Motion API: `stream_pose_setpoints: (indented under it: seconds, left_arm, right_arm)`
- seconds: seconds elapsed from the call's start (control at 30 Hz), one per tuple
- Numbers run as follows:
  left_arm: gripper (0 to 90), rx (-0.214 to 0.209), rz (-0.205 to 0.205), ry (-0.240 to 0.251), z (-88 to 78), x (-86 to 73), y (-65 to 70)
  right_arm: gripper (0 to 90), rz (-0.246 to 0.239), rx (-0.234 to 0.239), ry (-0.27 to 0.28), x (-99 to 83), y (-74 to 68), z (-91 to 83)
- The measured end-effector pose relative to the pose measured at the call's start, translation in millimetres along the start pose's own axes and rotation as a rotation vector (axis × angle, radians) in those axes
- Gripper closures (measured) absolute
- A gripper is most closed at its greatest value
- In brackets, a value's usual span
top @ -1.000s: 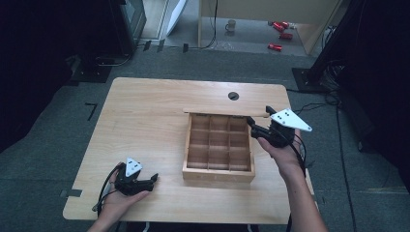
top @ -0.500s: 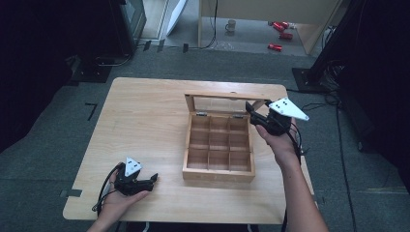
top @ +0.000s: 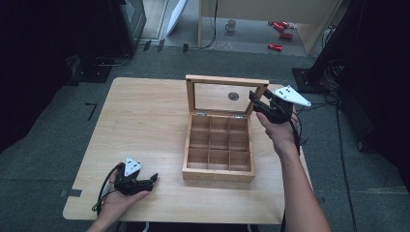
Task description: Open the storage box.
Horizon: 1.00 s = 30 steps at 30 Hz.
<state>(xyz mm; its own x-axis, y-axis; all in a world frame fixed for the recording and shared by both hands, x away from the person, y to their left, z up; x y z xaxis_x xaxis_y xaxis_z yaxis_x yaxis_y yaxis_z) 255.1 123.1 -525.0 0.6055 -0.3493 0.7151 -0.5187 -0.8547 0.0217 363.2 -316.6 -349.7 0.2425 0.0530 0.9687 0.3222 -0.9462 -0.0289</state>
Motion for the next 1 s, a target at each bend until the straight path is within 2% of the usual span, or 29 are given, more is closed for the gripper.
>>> stream_pose_setpoints:
  seconds: [0.13,0.37,0.43,0.47,0.5,0.57,0.9,1.0]
  left_arm:
    - [17.6,-0.001,-0.001,0.001,-0.1,0.0,-0.1]
    - [17.7,-0.005,-0.002,0.003,0.0,-0.1,-0.3]
    - [17.6,-0.008,-0.005,0.002,-0.3,-0.1,-0.6]
    - [17.7,-0.011,-0.006,0.002,-0.4,-0.1,-0.7]
    - [17.7,-0.011,-0.006,0.002,-0.4,-0.1,-0.8]
    - [17.7,-0.012,-0.007,0.003,-0.4,-0.1,-0.8]
    - [17.7,-0.025,-0.009,0.005,-0.6,-0.2,-1.4]
    - [17.7,-0.031,-0.016,0.01,-0.5,-0.3,-1.7]
  right_arm:
    - [53.4,0.012,-0.006,-0.008,4.3,3.6,7.3]
    - [59.9,0.022,0.009,-0.009,8.4,14.8,18.7]
    - [63.2,0.012,0.007,-0.009,9.6,18.8,24.4]
    - [66.2,0.009,-0.011,-0.007,9.9,20.5,25.7]
    - [66.3,0.025,-0.006,-0.014,10.8,22.4,27.7]
    - [66.3,0.022,-0.009,-0.017,11.6,22.6,29.6]
    - [66.7,0.067,-0.044,-0.063,19.8,28.6,51.3]
    - [66.9,0.087,-0.064,-0.095,23.9,31.6,63.3]
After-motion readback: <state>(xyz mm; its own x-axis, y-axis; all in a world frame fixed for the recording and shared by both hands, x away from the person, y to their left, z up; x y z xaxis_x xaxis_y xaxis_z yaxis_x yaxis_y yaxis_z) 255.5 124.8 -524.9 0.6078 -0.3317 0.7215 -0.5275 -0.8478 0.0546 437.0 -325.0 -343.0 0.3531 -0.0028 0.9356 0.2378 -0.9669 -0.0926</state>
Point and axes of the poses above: each handheld gripper's, and its own axes: z roughly forward along the jaws, x roughly out of its top, y roughly to its right, the point moved 1 cm from there along z, roughly forward along the jaws, and after that the axes turned 1 degree about -z, right-handed, at the moved point
